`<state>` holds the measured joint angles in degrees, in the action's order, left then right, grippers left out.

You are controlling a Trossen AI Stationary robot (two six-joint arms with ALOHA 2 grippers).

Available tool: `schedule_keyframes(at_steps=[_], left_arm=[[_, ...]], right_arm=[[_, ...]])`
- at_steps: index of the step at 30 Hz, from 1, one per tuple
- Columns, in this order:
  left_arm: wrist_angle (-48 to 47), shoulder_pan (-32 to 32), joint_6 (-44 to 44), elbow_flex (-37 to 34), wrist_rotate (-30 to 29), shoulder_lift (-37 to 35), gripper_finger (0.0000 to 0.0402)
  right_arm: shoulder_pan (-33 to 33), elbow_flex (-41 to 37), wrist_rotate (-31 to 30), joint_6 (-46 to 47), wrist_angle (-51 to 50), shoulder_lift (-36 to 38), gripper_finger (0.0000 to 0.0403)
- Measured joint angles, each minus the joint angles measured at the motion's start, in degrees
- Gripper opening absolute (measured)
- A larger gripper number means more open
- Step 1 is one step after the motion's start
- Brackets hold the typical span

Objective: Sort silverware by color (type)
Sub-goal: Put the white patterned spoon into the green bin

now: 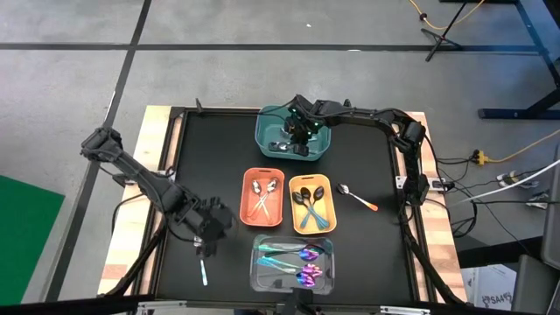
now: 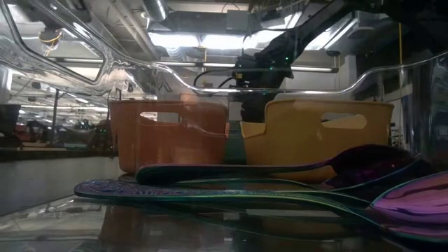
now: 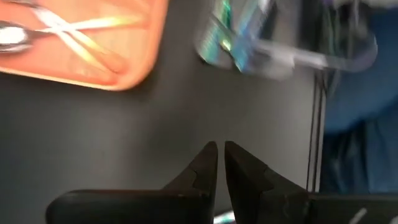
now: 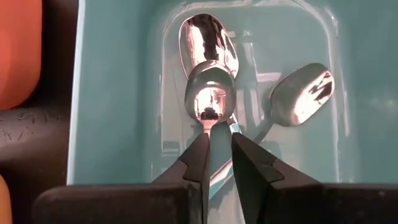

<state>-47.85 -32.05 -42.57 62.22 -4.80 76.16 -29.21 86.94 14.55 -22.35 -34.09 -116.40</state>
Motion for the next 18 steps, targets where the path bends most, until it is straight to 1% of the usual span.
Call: schedule_keyframes(at_steps=[3,6,13,18], left_arm=[[-0.1,-1.7,3.76,0.0,2.4,1.76,0.0025],[-0.18,-2.95,5.63,0.0,2.93,3.35,0.0025],[-0.17,-3.59,4.81,0.0,2.41,5.66,0.0025],[-1.45,-2.23,3.84,0.0,2.21,6.76,0.0027]], right_arm=[[0.0,0.0,0.02,0.0,-0.19,0.05,0.0057],[0.0,0.0,0.02,0.0,-0.36,0.09,0.0057],[0.6,0.02,0.04,1.1,-0.26,1.73,0.0057],[1.18,0.04,-0.4,1.15,-0.32,2.83,0.0057]])
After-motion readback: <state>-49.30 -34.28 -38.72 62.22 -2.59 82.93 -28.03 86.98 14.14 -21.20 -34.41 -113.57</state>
